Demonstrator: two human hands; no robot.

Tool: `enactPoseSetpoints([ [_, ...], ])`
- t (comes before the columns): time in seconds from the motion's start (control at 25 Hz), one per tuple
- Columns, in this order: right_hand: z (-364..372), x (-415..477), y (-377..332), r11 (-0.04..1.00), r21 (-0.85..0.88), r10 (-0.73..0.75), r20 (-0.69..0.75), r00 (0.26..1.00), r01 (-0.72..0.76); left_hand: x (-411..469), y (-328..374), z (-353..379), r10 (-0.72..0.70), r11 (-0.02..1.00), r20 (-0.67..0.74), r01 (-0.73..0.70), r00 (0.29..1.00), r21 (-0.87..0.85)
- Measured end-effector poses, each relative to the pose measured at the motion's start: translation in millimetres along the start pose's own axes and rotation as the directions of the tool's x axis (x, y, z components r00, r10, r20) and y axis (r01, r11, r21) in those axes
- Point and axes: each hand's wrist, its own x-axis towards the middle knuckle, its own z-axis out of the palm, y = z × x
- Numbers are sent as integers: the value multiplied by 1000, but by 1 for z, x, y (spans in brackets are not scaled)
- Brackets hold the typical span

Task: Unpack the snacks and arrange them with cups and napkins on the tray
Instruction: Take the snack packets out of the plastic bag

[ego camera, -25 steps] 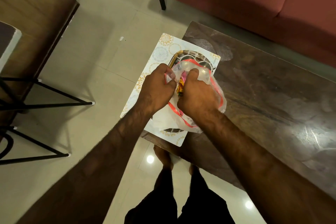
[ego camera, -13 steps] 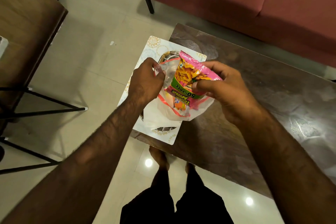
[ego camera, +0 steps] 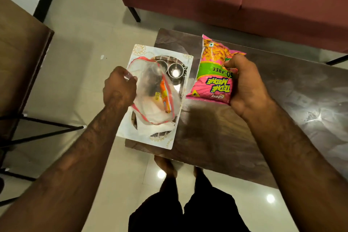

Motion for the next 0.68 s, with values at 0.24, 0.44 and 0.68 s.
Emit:
enactPoseSetpoints([
  [0.24,-34,42,49,989,-144,-18,-215,976,-14,1,-7,-5,-41,999,-8,40,999,-23],
  [0.44,-31,100,125,960,-273,-3,-252,968,-68,1,-10,1,31,999,-1,-31,1000,-43],
  [0.68,-24,155,179,958,-260,57,-255,965,-125,-5,-10,-4,82,995,13,-81,997,-57],
])
